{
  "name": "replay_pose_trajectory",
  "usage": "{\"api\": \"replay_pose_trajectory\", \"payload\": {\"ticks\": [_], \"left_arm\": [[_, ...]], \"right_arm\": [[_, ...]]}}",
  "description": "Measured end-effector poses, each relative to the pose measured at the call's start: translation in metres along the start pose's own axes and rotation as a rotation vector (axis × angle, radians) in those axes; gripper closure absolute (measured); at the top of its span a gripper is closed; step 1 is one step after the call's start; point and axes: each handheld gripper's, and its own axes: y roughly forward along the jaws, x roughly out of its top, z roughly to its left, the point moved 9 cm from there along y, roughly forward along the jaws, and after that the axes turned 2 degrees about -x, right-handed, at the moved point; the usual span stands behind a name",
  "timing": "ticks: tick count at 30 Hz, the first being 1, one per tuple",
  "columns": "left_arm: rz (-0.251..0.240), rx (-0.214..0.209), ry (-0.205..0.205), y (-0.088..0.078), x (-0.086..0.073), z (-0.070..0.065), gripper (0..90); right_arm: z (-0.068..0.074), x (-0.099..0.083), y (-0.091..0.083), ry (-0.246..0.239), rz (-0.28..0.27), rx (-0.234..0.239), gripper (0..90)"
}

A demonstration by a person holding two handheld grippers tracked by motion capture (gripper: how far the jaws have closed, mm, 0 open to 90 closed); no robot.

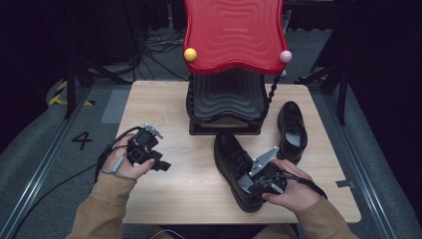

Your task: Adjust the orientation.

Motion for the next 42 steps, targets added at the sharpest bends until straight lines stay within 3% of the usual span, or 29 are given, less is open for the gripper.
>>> {"api": "replay_pose_trajectory", "payload": {"ticks": [5, 6, 10, 16, 23, 30, 36, 42], "left_arm": [[-0.004, 0.003, -0.009, 0.001, 0.002, 0.006, 46.9], [-0.004, 0.003, -0.009, 0.001, 0.002, 0.006, 46.9], [0.003, -0.001, -0.014, 0.004, 0.002, 0.006, 47.0], [0.006, -0.002, -0.017, 0.004, 0.000, 0.006, 46.8], [0.005, 0.003, -0.025, 0.004, 0.000, 0.006, 46.7], [0.006, 0.001, -0.021, 0.004, -0.002, 0.006, 46.7], [0.002, 0.006, -0.029, 0.002, -0.004, 0.007, 46.7], [-0.001, 0.012, -0.041, 0.000, -0.010, 0.008, 46.7]], "right_arm": [[-0.011, -0.003, -0.023, 0.065, -0.099, 0.000, 70.1], [-0.011, -0.003, -0.023, 0.065, -0.099, 0.000, 70.1], [-0.025, -0.004, -0.042, 0.097, -0.165, -0.074, 70.7], [-0.073, -0.021, -0.067, 0.272, -0.229, -0.282, 69.1], [-0.112, -0.040, -0.076, 0.397, -0.259, -0.411, 66.7], [-0.134, -0.054, -0.074, 0.466, -0.276, -0.459, 64.1], [-0.149, -0.060, -0.073, 0.485, -0.284, -0.506, 57.3], [-0.158, -0.066, -0.067, 0.557, -0.276, -0.479, 57.2]]}}
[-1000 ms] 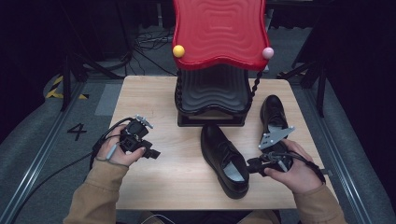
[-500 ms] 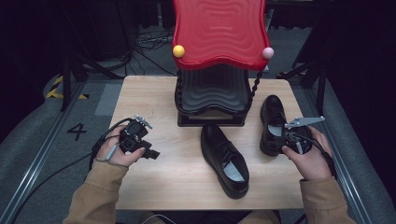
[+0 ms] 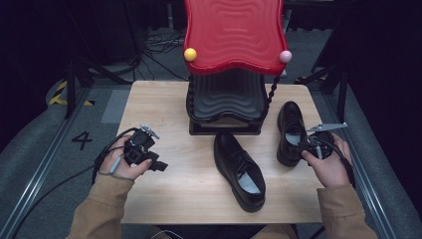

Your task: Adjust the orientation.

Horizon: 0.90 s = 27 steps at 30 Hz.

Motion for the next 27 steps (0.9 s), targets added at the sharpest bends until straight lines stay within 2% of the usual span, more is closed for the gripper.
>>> {"api": "replay_pose_trajectory", "payload": {"ticks": [4, 7, 11, 16, 24, 27], "left_arm": [[0.000, 0.005, -0.009, -0.001, -0.005, 0.000, 46.7], [-0.002, 0.013, -0.018, -0.003, -0.008, 0.001, 46.6], [-0.006, 0.027, -0.028, -0.006, -0.013, 0.001, 46.6], [-0.015, 0.028, -0.054, -0.007, -0.023, 0.002, 46.6], [-0.021, 0.046, -0.091, -0.012, -0.037, 0.004, 46.5], [-0.023, 0.049, -0.100, -0.014, -0.041, 0.004, 46.4]], "right_arm": [[-0.001, 0.001, 0.000, 0.014, 0.009, 0.013, 57.6], [0.000, 0.007, -0.001, 0.002, -0.022, 0.003, 57.1], [-0.001, 0.010, 0.004, -0.010, -0.021, -0.003, 55.5], [-0.008, 0.010, 0.021, -0.025, 0.014, -0.023, 54.8], [-0.012, 0.006, 0.050, -0.004, 0.100, 0.001, 54.3], [-0.011, 0.004, 0.057, -0.003, 0.129, 0.032, 60.6]]}}
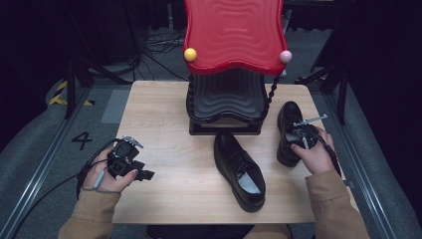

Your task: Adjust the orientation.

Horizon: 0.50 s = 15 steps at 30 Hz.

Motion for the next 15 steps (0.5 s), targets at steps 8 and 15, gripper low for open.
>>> {"api": "replay_pose_trajectory", "payload": {"ticks": [8, 15], "left_arm": [[0.002, 0.001, -0.004, -0.0002, -0.0022, 0.0009, 46.5], [0.001, -0.007, 0.001, 0.0018, 0.0013, 0.0014, 46.5]], "right_arm": [[0.0055, 0.0004, 0.0030, 0.026, 0.002, 0.088, 75.1], [0.0077, 0.0024, -0.0008, -0.032, -0.022, 0.066, 79.2]]}}
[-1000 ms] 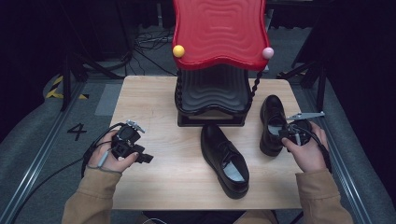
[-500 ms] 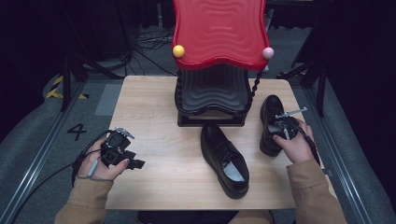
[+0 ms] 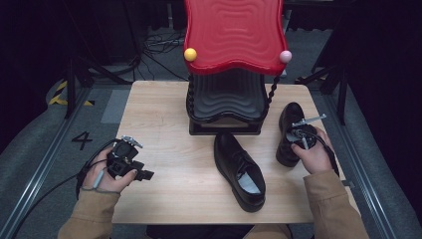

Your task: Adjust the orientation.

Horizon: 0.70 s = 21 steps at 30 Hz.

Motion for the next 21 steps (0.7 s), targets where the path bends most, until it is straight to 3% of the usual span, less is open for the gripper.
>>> {"api": "replay_pose_trajectory", "payload": {"ticks": [6, 11, 15, 21], "left_arm": [[0.005, -0.008, 0.016, 0.003, 0.008, 0.001, 46.5], [0.011, -0.021, 0.039, 0.007, 0.018, 0.001, 46.5], [0.014, -0.027, 0.066, 0.010, 0.029, -0.001, 46.4], [0.018, -0.041, 0.082, 0.014, 0.038, -0.003, 46.5]], "right_arm": [[0.004, -0.005, -0.010, -0.026, 0.001, 0.008, 78.6], [0.017, -0.010, -0.029, -0.073, 0.006, 0.023, 78.1], [0.034, -0.015, -0.050, -0.148, 0.006, 0.058, 77.8], [0.054, -0.023, -0.068, -0.191, 0.016, 0.125, 77.5]]}}
